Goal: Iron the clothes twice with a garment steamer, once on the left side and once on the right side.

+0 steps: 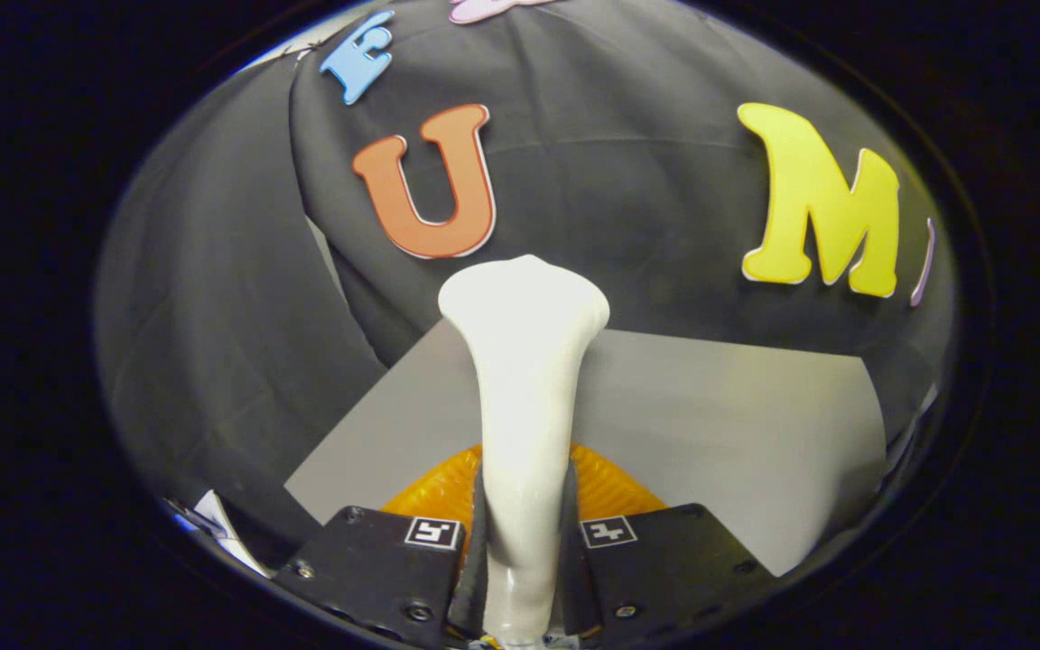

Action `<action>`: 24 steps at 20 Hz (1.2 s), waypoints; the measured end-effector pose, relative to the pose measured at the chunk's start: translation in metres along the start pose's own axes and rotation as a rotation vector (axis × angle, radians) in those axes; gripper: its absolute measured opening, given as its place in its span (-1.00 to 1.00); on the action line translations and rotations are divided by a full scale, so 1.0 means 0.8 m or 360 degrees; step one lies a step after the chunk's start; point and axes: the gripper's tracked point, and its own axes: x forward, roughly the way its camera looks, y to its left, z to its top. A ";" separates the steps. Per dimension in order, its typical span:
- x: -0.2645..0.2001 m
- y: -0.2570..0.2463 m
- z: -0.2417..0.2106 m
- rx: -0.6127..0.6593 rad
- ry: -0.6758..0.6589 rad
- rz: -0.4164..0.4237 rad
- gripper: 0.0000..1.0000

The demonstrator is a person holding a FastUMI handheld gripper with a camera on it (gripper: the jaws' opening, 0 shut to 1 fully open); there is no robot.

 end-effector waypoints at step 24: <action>-0.377 0.006 -0.055 0.0076 -0.0464 0.0408 -0.33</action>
